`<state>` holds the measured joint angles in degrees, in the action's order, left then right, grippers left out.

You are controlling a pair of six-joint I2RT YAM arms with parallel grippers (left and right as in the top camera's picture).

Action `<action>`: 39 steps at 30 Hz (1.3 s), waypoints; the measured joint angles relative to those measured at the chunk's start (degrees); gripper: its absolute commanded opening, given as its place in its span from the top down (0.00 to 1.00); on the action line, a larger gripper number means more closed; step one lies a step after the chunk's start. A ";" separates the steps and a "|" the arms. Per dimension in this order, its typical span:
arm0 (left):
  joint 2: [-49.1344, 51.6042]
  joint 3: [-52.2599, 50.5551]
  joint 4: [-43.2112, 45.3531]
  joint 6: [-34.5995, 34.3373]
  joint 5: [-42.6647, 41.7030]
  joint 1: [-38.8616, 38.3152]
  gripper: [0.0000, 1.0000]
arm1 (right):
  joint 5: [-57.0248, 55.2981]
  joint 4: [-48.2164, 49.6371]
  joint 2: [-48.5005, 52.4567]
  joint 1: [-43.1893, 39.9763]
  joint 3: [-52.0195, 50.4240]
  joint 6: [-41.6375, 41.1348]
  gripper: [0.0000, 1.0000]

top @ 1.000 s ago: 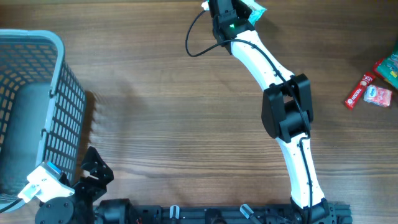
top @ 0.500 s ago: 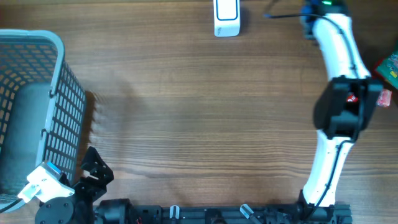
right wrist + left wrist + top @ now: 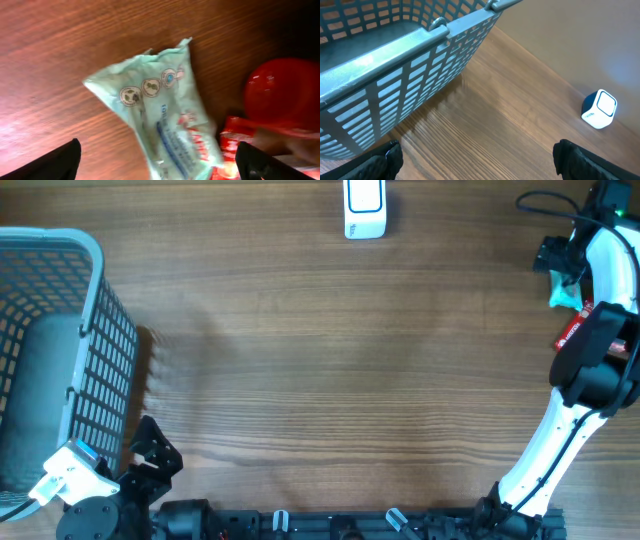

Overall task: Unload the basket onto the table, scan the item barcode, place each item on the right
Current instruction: 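Carry the tissue pack to the right edge and release it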

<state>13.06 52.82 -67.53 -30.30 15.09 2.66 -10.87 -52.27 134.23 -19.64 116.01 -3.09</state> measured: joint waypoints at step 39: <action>0.00 0.00 -0.52 0.00 0.00 0.00 0.00 | 44.26 -23.89 -73.72 5.35 -0.37 -5.38 0.01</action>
<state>13.06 52.82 -68.05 -30.30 15.09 2.66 33.39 -76.16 60.51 -14.28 115.63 -8.47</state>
